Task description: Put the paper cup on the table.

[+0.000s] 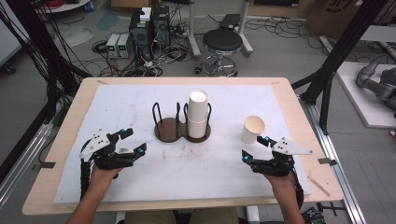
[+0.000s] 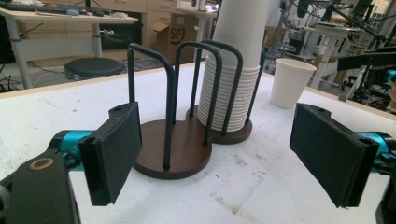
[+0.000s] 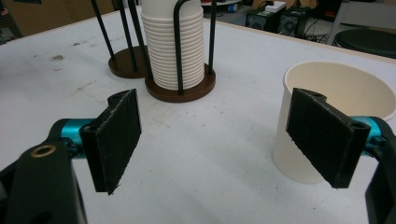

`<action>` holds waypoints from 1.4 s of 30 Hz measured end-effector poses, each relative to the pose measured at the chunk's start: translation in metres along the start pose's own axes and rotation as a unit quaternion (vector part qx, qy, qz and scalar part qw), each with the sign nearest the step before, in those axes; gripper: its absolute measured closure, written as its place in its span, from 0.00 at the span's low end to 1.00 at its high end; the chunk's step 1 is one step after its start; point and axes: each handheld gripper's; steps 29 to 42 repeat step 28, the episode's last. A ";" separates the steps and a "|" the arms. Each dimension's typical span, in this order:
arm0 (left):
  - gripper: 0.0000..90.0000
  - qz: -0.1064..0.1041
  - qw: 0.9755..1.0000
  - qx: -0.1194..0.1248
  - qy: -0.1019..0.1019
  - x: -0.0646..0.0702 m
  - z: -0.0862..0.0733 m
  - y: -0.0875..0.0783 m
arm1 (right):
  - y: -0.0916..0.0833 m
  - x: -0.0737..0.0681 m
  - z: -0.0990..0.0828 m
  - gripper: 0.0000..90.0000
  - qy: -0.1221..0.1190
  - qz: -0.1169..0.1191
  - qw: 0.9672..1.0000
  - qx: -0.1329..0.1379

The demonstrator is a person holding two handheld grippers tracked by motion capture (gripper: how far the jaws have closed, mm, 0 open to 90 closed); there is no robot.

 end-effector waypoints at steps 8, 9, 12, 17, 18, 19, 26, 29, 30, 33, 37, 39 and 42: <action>0.19 -0.001 1.000 0.001 0.001 0.001 0.000 -0.002 | 0.002 -0.003 0.002 0.20 -0.004 -0.002 1.000 -0.001; 0.19 -0.001 1.000 0.001 0.001 0.001 0.000 -0.002 | 0.002 -0.003 0.002 0.20 -0.006 -0.002 1.000 -0.002; 0.19 0.001 1.000 0.002 0.000 0.001 -0.001 -0.002 | 0.003 -0.003 0.001 0.20 -0.004 -0.002 1.000 -0.005; 0.19 0.001 1.000 0.002 -0.001 0.000 -0.001 -0.002 | 0.003 -0.002 0.002 0.20 -0.008 -0.003 1.000 -0.007; 0.19 0.001 1.000 0.002 -0.001 0.000 -0.001 -0.001 | 0.003 -0.002 0.001 0.20 -0.008 -0.003 1.000 -0.008; 0.19 0.001 1.000 0.002 -0.001 0.000 -0.001 -0.001 | 0.003 -0.002 0.001 0.20 -0.007 -0.003 1.000 -0.008; 0.19 0.002 1.000 0.002 -0.001 0.000 -0.002 -0.001 | 0.003 -0.003 0.002 0.20 -0.008 -0.002 1.000 -0.006; 0.19 0.002 1.000 0.003 0.000 0.000 -0.002 -0.001 | 0.003 -0.003 0.002 0.20 -0.009 -0.004 1.000 -0.006; 0.19 0.002 1.000 0.003 0.000 0.000 -0.002 -0.001 | 0.003 -0.003 0.002 0.20 -0.009 -0.004 1.000 -0.006; 0.19 0.002 1.000 0.003 0.000 0.000 -0.002 -0.001 | 0.003 -0.003 0.002 0.20 -0.009 -0.004 1.000 -0.006; 0.19 0.002 1.000 0.003 0.000 0.000 -0.002 -0.001 | 0.003 -0.003 0.002 0.20 -0.009 -0.004 1.000 -0.006; 0.19 0.002 1.000 0.003 0.000 0.000 -0.002 -0.001 | 0.003 -0.003 0.002 0.20 -0.009 -0.004 1.000 -0.006; 0.19 0.002 1.000 0.003 0.000 0.000 -0.002 -0.001 | 0.003 -0.003 0.002 0.20 -0.009 -0.004 1.000 -0.006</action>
Point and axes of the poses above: each handheld gripper's, and its own axes: y roughly forward along the jaws, z roughly out of its top, x roughly to its right, and after that the axes turned 2 degrees about -z, right-handed
